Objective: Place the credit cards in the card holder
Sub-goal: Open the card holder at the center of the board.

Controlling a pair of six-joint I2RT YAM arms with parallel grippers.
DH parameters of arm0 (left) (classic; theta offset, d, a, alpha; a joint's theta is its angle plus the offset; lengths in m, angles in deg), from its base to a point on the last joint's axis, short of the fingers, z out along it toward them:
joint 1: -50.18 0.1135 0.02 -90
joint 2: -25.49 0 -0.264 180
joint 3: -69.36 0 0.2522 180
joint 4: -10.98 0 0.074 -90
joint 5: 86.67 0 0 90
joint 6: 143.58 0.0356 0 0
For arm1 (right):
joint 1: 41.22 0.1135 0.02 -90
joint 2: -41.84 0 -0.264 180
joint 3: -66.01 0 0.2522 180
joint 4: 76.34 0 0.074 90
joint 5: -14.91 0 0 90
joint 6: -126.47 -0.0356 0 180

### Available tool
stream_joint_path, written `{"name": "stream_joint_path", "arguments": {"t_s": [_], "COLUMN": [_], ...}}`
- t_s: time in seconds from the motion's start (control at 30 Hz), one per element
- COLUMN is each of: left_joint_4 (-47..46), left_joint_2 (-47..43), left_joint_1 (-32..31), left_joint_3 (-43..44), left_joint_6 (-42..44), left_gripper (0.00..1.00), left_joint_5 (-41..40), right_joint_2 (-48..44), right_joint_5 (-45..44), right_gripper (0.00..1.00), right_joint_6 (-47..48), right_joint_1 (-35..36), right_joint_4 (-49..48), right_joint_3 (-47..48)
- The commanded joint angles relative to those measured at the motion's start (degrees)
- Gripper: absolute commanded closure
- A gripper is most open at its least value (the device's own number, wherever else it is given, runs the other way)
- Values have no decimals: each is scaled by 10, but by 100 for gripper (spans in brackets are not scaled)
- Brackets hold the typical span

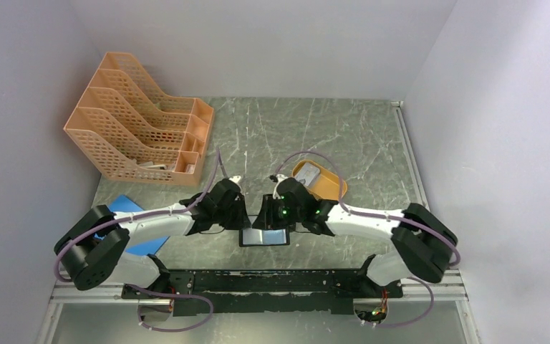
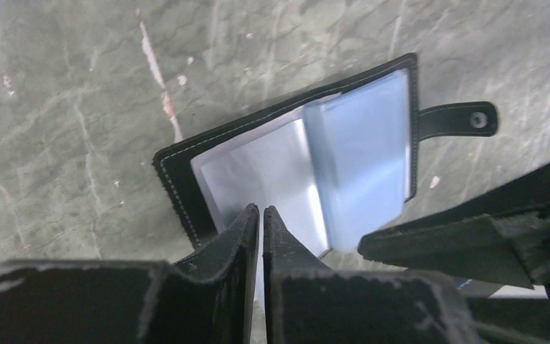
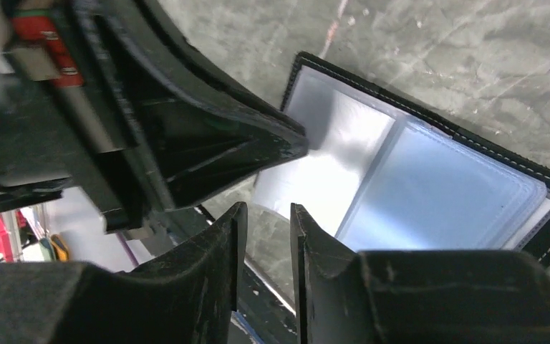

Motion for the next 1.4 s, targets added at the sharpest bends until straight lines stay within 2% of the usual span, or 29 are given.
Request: {"name": "stream_joint_path", "arguments": {"t_s": [0.0, 0.27, 0.6, 0.77, 1.07, 1.13, 1.23, 1.37], "left_joint_4": [4, -12, -18, -10, 4, 12, 23, 64], "left_joint_2": [11, 38, 50, 38, 4, -16, -44, -52], "left_joint_1": [-2, -2, -2, -2, -2, -2, -3, -16], "left_joint_3": [-17, -39, -48, -49, -39, -26, -3, 39], "left_joint_6": [0, -1, -1, 0, 5, 10, 20, 31], "left_gripper": [89, 95, 95, 95, 95, 88, 67, 46], "left_joint_5": [-24, -35, -40, -40, -39, -35, -23, -39], "right_joint_2": [53, 86, 114, 129, 79, 75, 69, 70], "right_joint_5": [26, -55, -97, -150, -194, -198, -203, -205], "right_gripper": [68, 72, 75, 81, 81, 81, 81, 81], "right_joint_6": [-4, -10, 6, 27, 21, 23, 24, 25], "right_joint_1": [3, 3, 3, 7, 14, 14, 14, 13], "right_joint_4": [-21, 37, 84, 134, 147, 151, 154, 151], "right_joint_3": [15, 12, 23, 48, 35, 31, 23, 16]}}
